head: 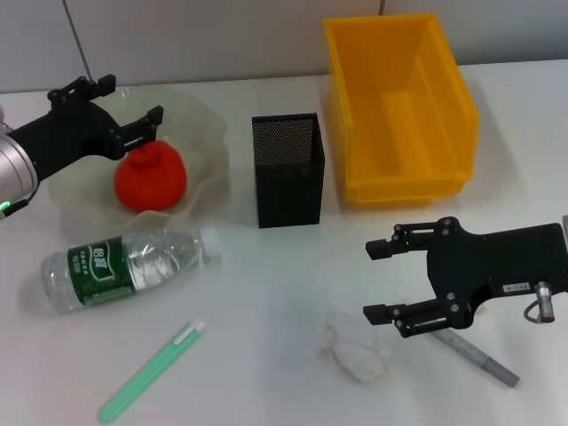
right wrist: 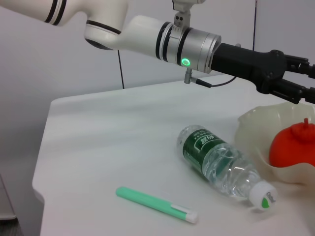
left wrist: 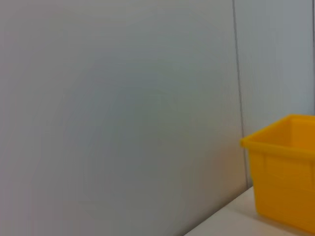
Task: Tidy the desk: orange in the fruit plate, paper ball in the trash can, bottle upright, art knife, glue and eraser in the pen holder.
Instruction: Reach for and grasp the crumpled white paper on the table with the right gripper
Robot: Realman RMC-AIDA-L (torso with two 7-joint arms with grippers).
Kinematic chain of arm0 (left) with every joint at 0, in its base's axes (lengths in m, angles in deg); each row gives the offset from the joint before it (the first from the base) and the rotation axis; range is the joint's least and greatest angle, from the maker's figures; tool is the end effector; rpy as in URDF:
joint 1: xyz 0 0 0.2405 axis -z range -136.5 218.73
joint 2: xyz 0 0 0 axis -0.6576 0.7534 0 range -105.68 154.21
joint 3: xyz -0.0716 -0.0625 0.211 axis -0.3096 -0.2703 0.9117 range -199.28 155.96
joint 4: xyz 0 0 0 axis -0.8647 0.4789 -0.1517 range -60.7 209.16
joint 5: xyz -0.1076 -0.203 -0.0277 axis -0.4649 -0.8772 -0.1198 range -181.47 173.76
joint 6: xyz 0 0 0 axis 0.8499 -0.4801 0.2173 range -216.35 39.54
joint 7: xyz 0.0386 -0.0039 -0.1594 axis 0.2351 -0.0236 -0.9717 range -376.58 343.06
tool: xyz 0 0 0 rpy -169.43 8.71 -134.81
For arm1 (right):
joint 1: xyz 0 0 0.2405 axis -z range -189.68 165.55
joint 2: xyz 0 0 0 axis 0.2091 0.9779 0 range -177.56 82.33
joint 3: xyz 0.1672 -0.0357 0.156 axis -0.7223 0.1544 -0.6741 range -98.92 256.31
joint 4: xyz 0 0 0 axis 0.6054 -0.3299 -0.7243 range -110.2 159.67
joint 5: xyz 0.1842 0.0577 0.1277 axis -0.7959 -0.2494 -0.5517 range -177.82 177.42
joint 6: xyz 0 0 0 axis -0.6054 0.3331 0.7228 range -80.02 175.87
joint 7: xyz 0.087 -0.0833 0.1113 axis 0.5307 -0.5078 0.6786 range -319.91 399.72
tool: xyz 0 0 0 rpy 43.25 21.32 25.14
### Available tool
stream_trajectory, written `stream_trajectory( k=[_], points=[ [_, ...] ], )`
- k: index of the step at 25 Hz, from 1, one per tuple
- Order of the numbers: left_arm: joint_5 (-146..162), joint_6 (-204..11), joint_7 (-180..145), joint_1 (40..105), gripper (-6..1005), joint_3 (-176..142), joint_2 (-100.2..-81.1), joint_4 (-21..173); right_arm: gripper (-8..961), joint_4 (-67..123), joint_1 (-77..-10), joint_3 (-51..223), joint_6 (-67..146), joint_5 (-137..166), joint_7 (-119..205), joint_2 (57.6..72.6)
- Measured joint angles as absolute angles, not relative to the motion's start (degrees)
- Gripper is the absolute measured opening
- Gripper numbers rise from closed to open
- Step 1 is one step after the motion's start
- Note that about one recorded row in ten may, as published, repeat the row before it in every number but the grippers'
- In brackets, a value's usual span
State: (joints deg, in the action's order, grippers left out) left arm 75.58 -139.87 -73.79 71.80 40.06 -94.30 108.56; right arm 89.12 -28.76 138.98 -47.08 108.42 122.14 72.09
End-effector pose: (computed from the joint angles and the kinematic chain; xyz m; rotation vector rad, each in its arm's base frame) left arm -0.2438 0.4268 -0.0067 -2.2479 -0.3504 -0.5231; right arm 0.2214 0.3036 0.0138 -2.9143 0.2557 0.4993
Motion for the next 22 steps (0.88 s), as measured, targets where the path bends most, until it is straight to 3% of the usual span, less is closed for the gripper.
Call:
stream_trajectory(
  k=[7, 22],
  points=[
    [75.7, -146.6, -74.7, 71.1, 847, 40.6, -94.16, 110.3, 757, 88.7, -28.6, 138.7, -46.7, 108.9, 121.8, 71.98],
    [89.6, -167.8, -91.4, 68.6, 862, 41.3, -94.00, 123.6, 754, 87.3, -27.5, 136.0, -46.5, 112.0, 120.3, 71.97]
  ],
)
